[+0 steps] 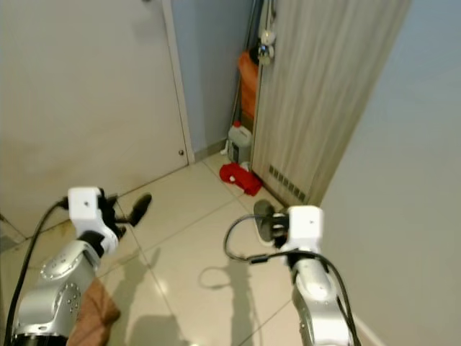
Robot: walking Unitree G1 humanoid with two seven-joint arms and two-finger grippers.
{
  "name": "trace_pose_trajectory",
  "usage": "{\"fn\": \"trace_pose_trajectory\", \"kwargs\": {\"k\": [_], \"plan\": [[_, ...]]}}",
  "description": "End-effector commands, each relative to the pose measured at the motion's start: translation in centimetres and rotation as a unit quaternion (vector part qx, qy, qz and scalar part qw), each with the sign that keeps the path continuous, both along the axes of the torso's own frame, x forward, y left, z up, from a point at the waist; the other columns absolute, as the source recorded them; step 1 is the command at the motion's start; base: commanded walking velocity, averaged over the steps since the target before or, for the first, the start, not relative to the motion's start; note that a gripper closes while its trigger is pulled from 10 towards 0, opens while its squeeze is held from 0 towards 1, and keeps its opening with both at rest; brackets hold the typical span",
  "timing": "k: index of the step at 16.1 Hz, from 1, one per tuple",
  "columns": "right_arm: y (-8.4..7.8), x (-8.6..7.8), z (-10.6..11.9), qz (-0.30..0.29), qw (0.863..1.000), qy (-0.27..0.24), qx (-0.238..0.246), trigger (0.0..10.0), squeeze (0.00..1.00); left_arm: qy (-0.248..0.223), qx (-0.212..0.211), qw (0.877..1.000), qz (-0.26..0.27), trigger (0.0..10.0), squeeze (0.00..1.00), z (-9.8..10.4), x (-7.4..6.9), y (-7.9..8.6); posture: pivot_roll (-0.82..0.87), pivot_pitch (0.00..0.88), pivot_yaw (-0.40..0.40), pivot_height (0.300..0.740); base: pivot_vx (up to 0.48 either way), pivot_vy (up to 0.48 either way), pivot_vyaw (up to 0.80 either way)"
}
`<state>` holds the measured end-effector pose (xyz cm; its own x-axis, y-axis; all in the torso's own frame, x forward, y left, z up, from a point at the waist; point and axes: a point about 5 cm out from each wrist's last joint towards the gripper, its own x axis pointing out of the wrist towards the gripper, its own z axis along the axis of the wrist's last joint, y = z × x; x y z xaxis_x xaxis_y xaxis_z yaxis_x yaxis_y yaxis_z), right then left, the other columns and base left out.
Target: Hang keys on a hook
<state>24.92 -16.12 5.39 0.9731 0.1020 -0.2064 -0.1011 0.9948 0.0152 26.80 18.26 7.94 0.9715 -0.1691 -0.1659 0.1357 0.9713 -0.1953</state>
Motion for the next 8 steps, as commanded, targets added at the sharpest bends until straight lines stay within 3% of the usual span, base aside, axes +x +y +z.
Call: {"fn": "trace_pose_trajectory", "kwargs": {"k": [1, 4, 8], "plan": [[-1.3, 0.03, 0.2, -0.001, 1.0, 0.006, -0.011, 10.0, 0.0, 0.002, 0.013, 1.0, 0.022, 10.0, 0.0, -0.52, -0.41, -0.08, 0.03, 0.0, -0.06, 0.74, 0.0, 0.0, 0.0], [-1.6, 0.23, 0.58, -0.03, 0.999, -0.005, 0.021, 10.0, 0.0, 0.011, 0.036, 0.999, 0.0, 10.0, 0.0, -0.65, -0.38, -0.27, 0.02, 0.0, -0.036, 0.74, 0.0, 0.0, 0.0], [-0.85, 0.16, 0.35, -0.016, 1.0, -0.004, 0.004, 10.0, 0.0, 0.007, 0.071, 0.997, 0.004, 10.0, 0.0, -1.14, 0.15, 0.71, 0.02, 0.0, -0.008, 0.74, 0.0, 0.0, -0.1]]}}
